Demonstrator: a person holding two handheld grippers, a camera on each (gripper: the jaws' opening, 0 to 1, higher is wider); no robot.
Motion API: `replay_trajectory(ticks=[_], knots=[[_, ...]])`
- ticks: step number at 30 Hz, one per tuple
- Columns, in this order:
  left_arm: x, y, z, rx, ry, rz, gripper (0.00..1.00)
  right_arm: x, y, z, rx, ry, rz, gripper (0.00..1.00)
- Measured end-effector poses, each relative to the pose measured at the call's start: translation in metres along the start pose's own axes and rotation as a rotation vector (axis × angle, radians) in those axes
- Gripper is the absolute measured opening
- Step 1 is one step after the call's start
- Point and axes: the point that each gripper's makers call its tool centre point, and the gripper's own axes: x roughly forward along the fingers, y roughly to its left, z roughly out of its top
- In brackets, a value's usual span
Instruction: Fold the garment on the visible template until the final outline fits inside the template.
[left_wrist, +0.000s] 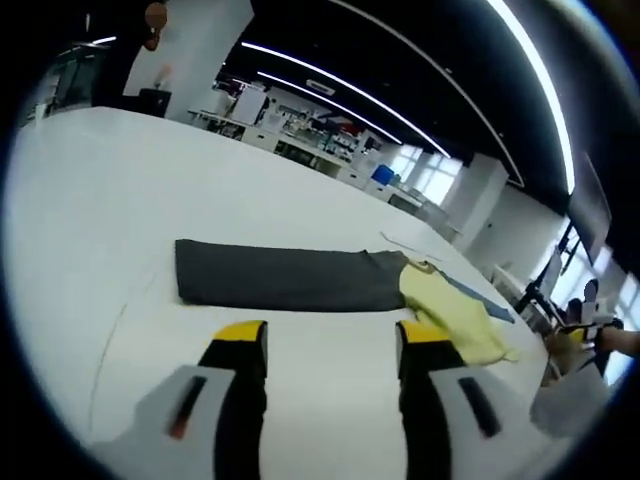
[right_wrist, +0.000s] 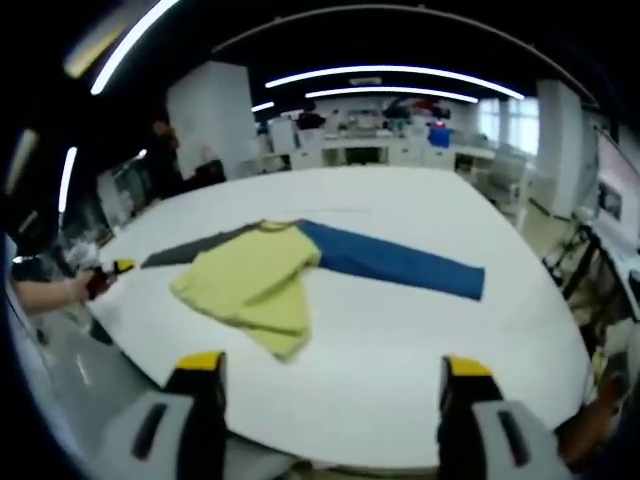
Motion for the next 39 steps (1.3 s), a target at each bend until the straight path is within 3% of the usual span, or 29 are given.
replay_trajectory(ticks=[11,18,29,32,35,38,39], knots=[[0.002,-0.046,-0.012,0.01,-0.004,-0.023,0.47,0.005,-0.007,0.004,-0.029,-0.051,0.07,0.86],[-0.003,-0.088,-0.014,0.041,-0.008,-0.033,0.46,0.027,-0.004,0.001,-0.08,-0.042,0.151,0.84],[0.001,-0.123,-0.007,0.107,0.004,-0.078,0.45,0.058,0.031,0.012,-0.059,-0.083,0.223,0.74],[0.004,-0.134,-0.012,0.11,0.016,-0.107,0.45,0.066,0.041,0.008,-0.063,-0.063,0.232,0.67],[0.01,-0.142,-0.02,0.145,0.038,-0.128,0.44,0.072,0.051,0.0,-0.012,-0.023,0.253,0.6],[0.014,-0.148,-0.029,0.224,0.075,-0.144,0.44,0.085,0.057,-0.01,0.03,0.027,0.251,0.42],[0.016,-0.154,-0.032,0.236,0.084,-0.16,0.44,0.09,0.058,-0.019,0.078,0.074,0.238,0.39]])
